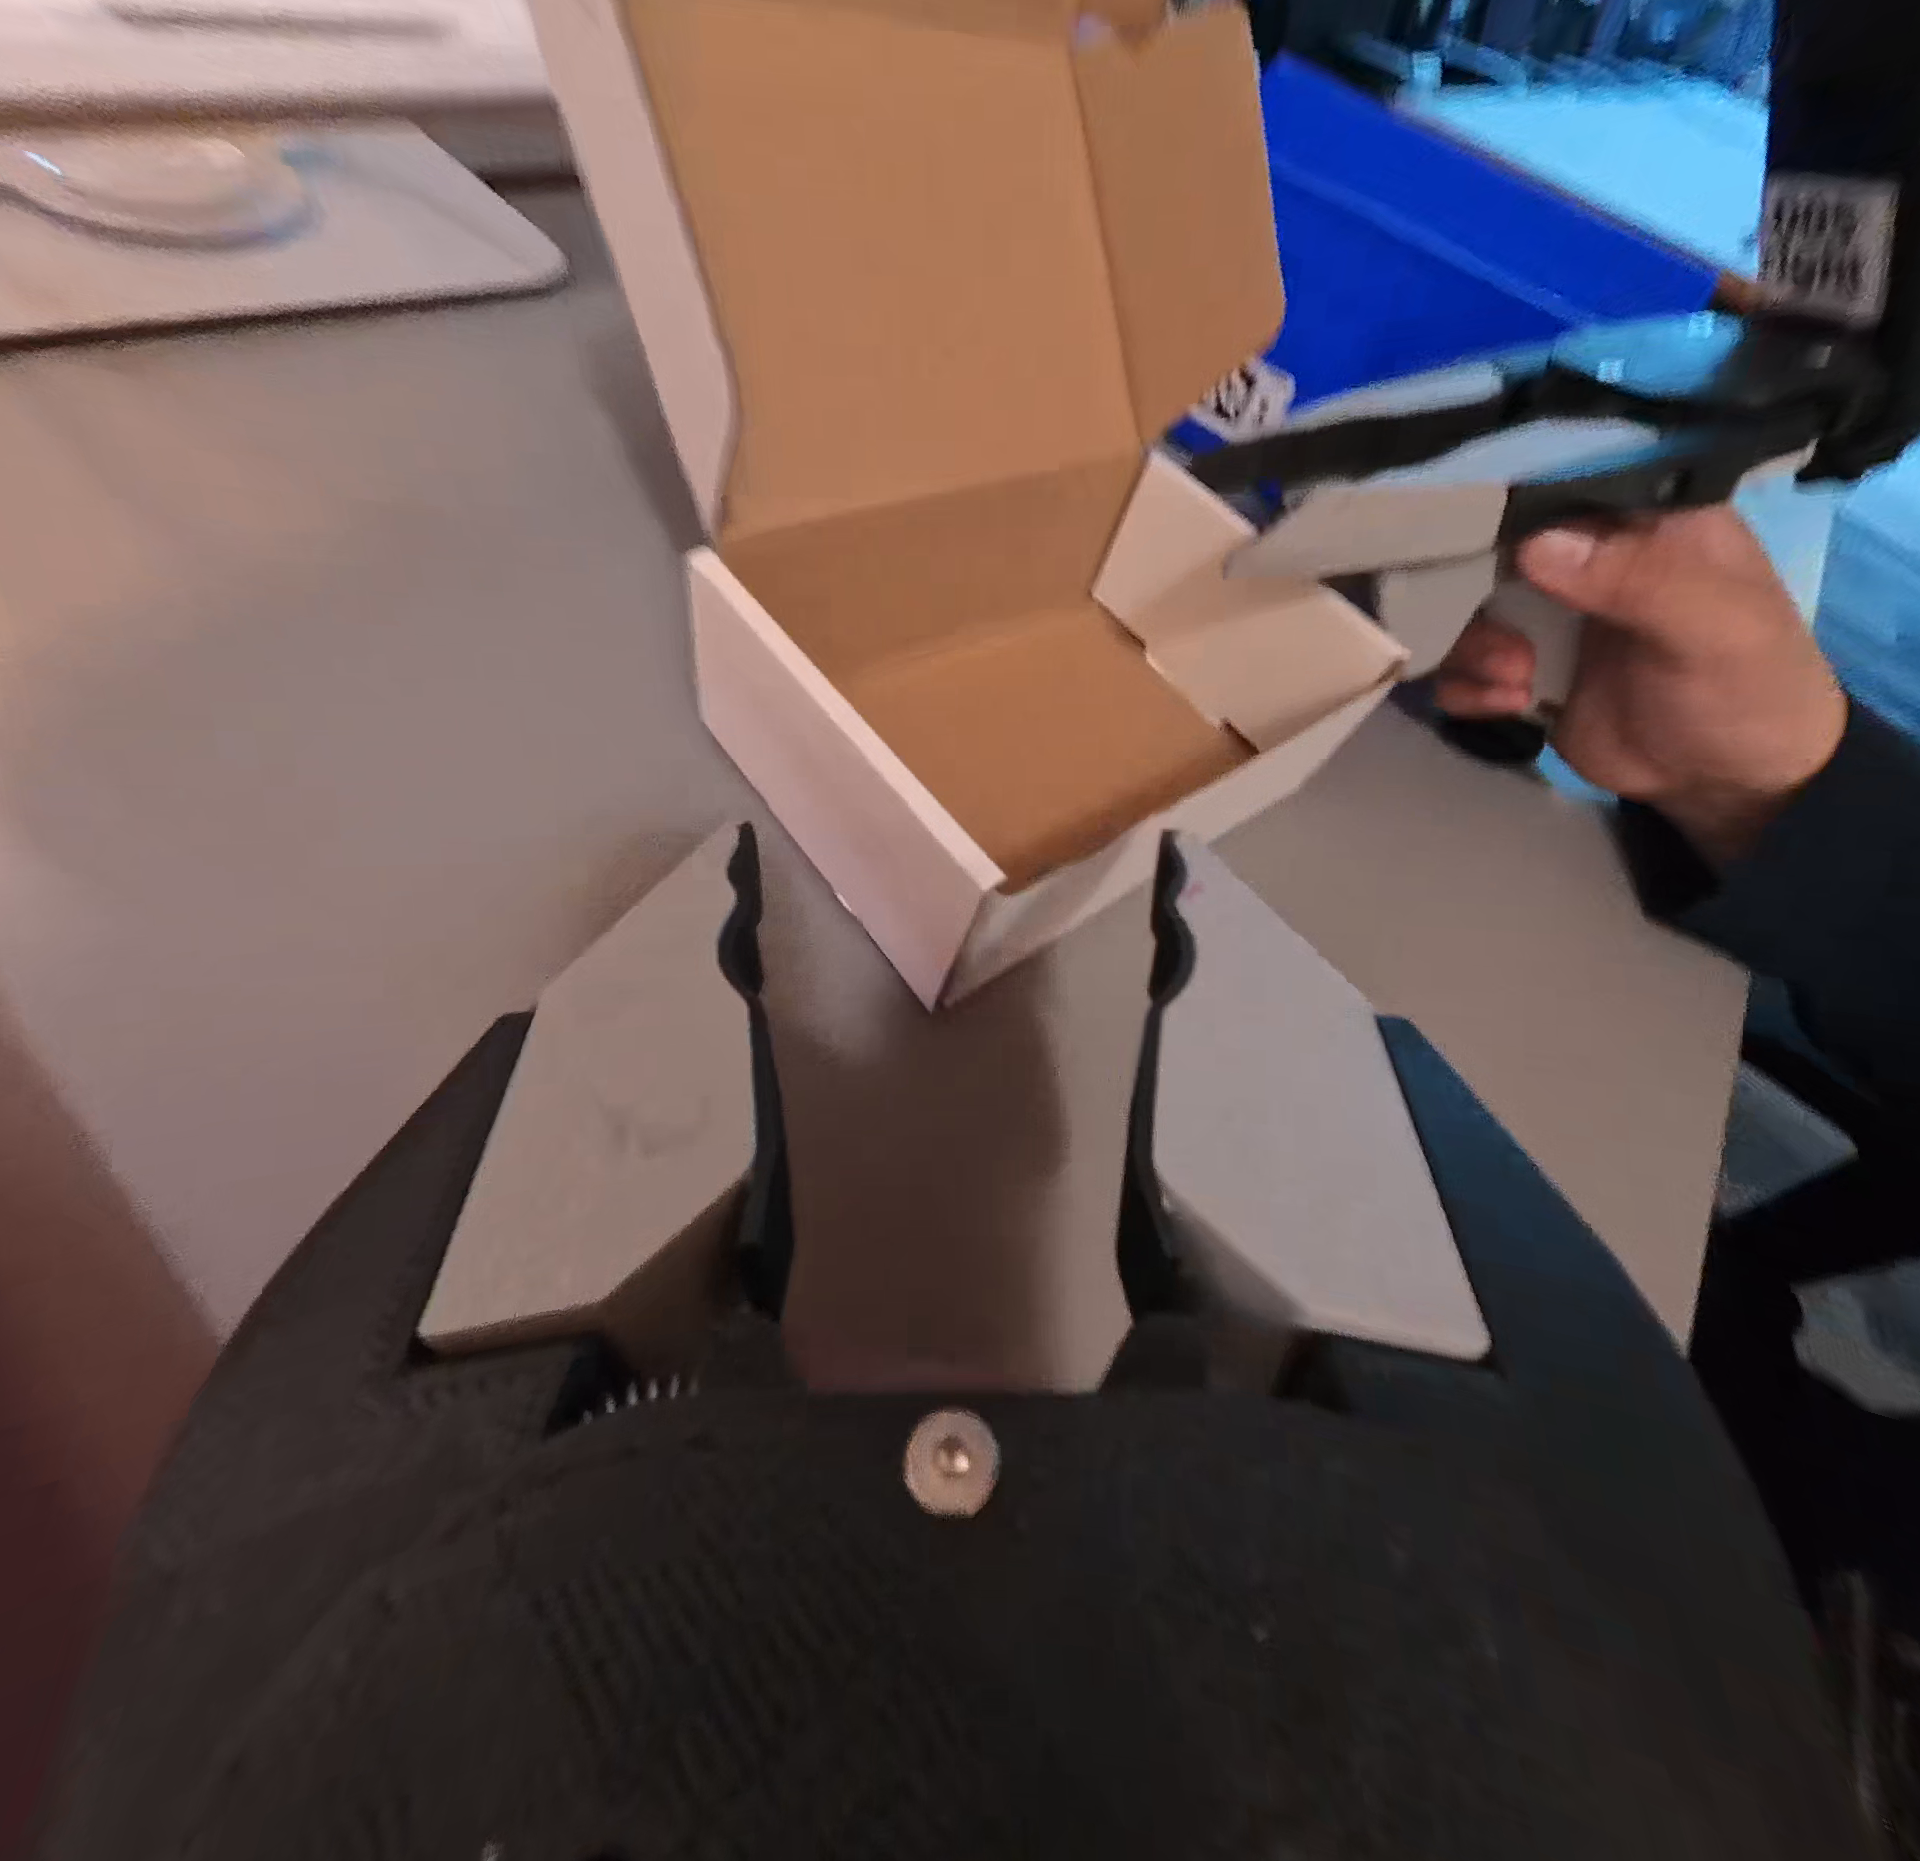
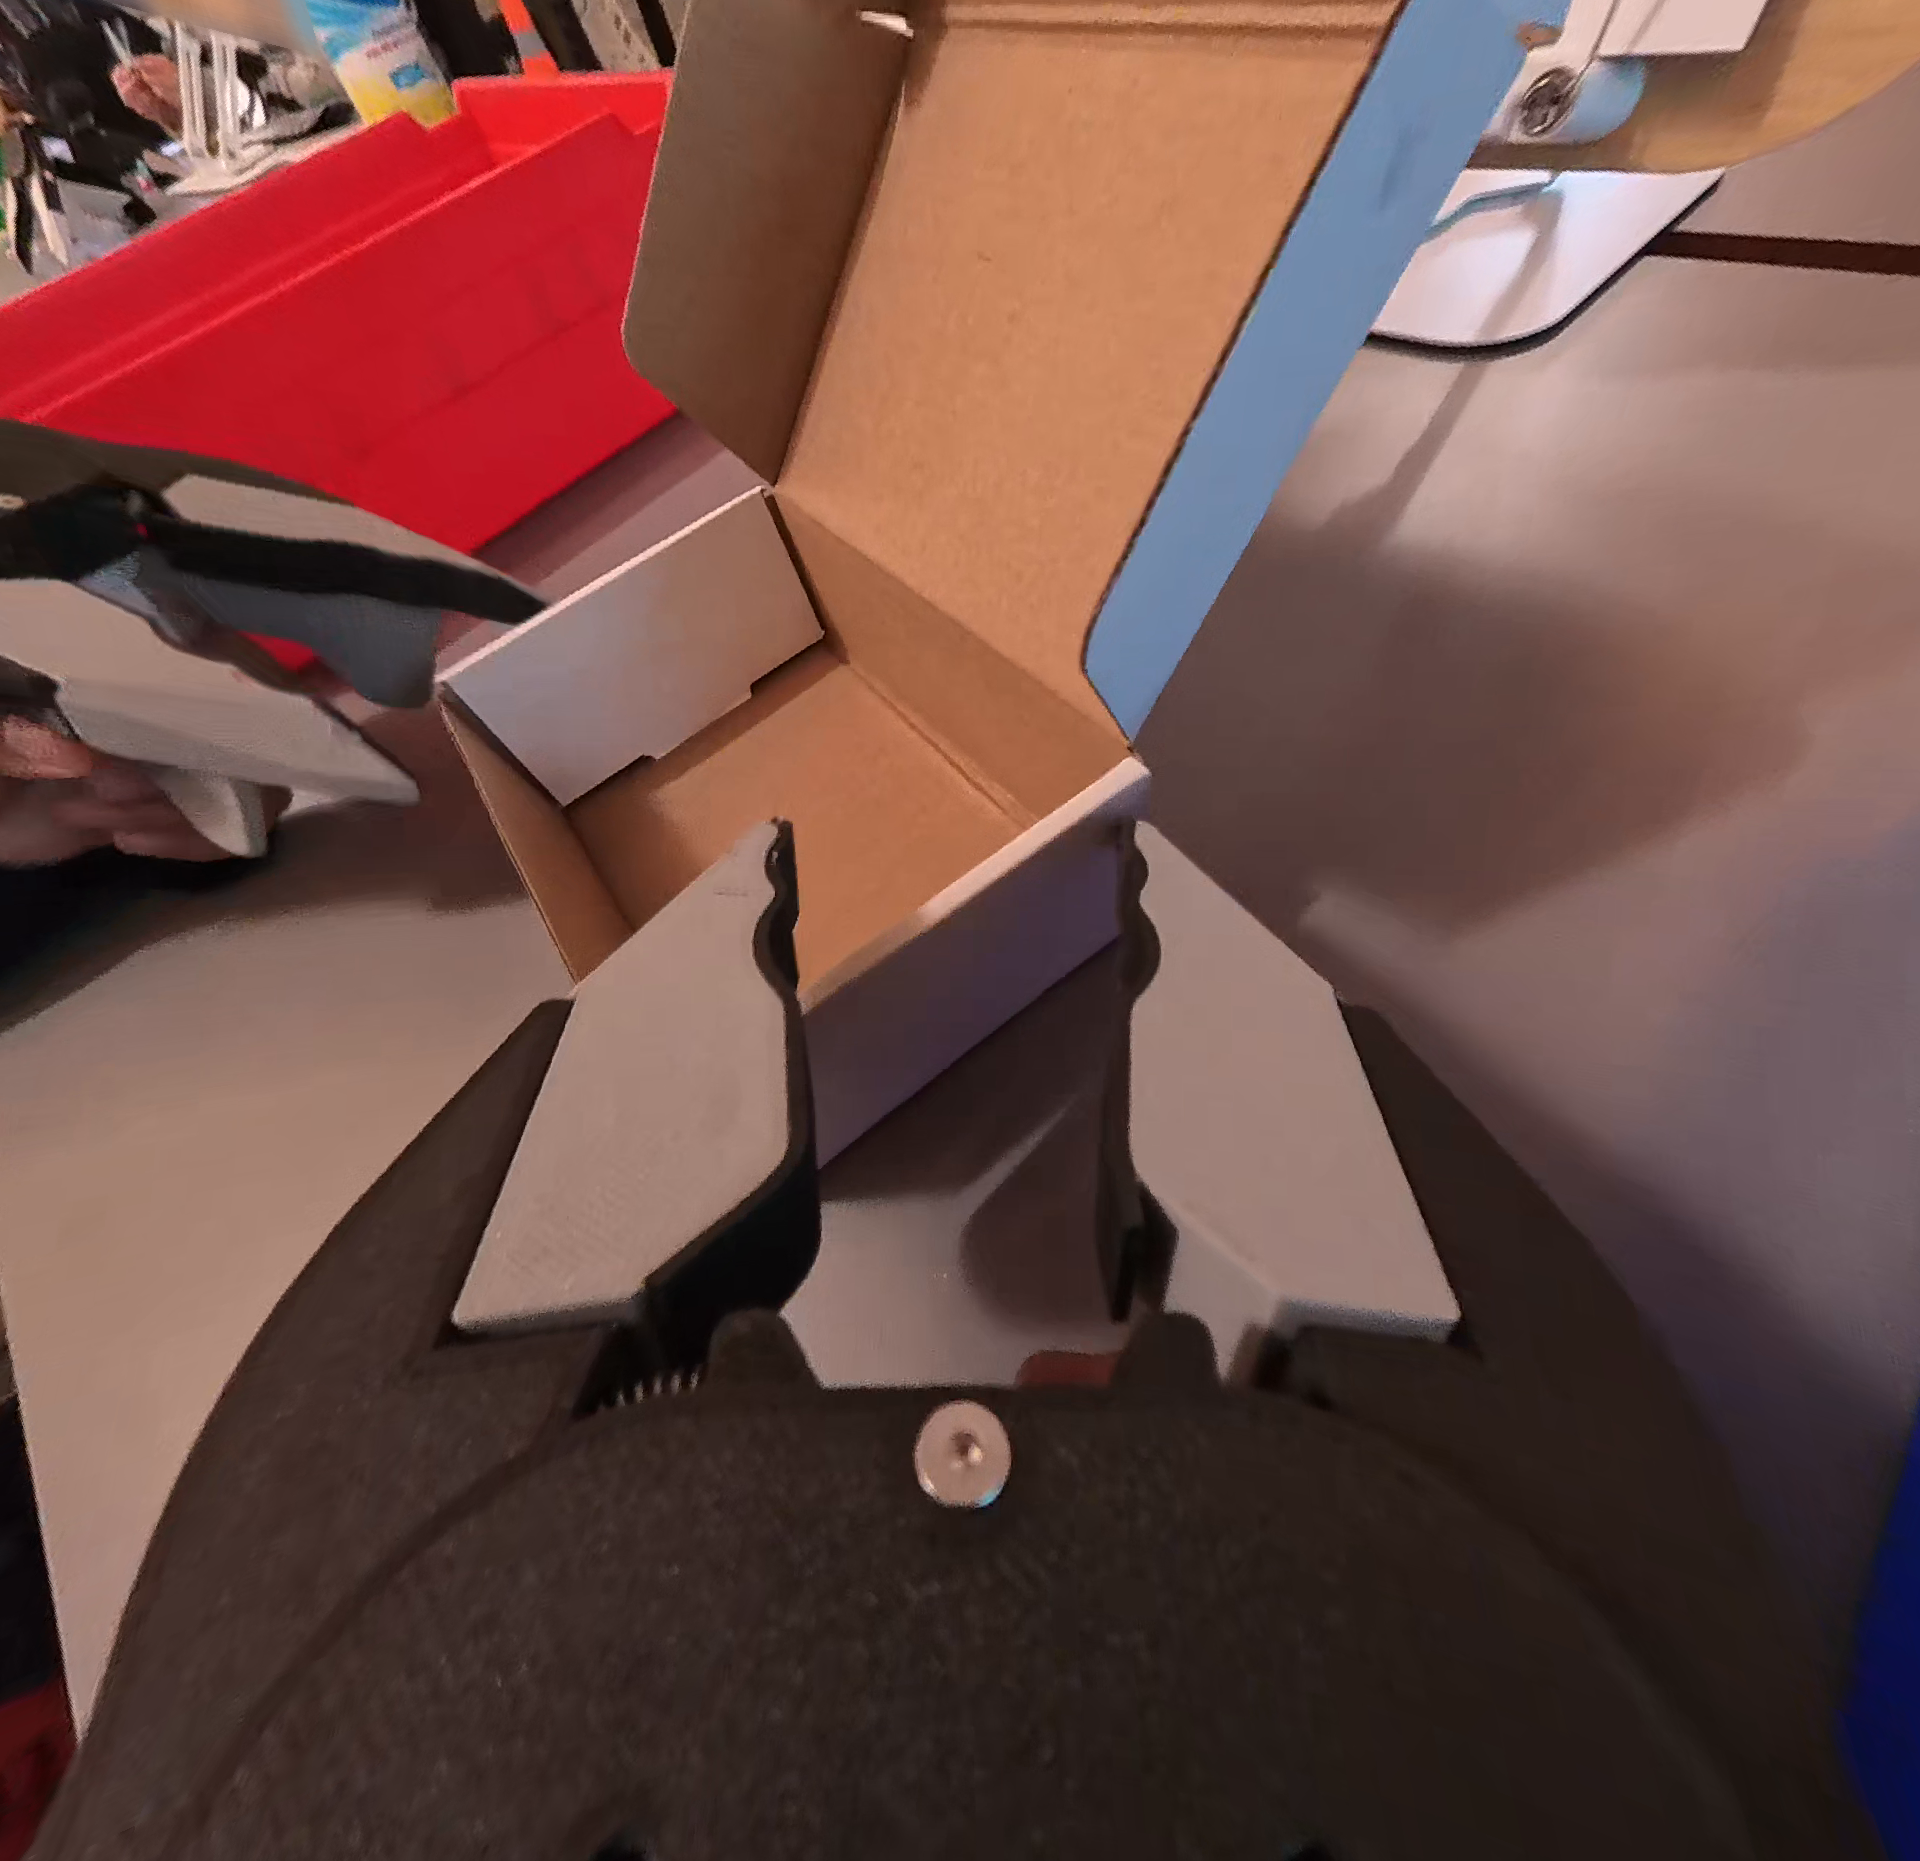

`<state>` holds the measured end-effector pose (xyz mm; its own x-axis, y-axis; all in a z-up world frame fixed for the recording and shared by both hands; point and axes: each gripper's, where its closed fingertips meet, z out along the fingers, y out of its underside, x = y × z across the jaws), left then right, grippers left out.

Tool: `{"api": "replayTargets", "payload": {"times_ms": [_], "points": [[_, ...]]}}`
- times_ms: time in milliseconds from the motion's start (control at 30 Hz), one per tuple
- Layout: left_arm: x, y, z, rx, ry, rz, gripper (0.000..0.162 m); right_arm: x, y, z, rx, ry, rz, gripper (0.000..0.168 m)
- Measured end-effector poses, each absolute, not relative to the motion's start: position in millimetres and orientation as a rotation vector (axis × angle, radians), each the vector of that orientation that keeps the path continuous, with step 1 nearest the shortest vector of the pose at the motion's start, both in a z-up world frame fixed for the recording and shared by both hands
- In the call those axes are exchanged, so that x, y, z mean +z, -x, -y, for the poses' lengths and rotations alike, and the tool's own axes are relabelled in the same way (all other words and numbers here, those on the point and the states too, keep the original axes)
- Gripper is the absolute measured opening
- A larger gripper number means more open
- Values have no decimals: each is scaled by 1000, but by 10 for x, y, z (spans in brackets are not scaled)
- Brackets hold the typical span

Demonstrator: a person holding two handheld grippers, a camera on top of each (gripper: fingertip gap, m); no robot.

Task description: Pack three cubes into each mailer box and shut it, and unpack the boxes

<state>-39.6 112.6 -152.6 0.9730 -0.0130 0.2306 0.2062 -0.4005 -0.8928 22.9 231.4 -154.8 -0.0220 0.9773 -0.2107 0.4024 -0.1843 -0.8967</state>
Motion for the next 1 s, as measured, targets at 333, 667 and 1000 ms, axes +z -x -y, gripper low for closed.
{"api": "replayTargets", "payload": {"times_ms": [333, 667, 1000], "points": [[-1794, -12, -936, -196, 2187, -39, 102, -1624, -193, -2057, 1186, 1566, 1638, 64], [-1405, 70, -614, -283, 2081, 58, 87, -1433, -231, -1996, 1247, 1453, 1577, 56], [-1073, 893, -854, -157, 1763, 480, 82, -867, -327, -2475, 1289, 1367, 1141, 59]]}}
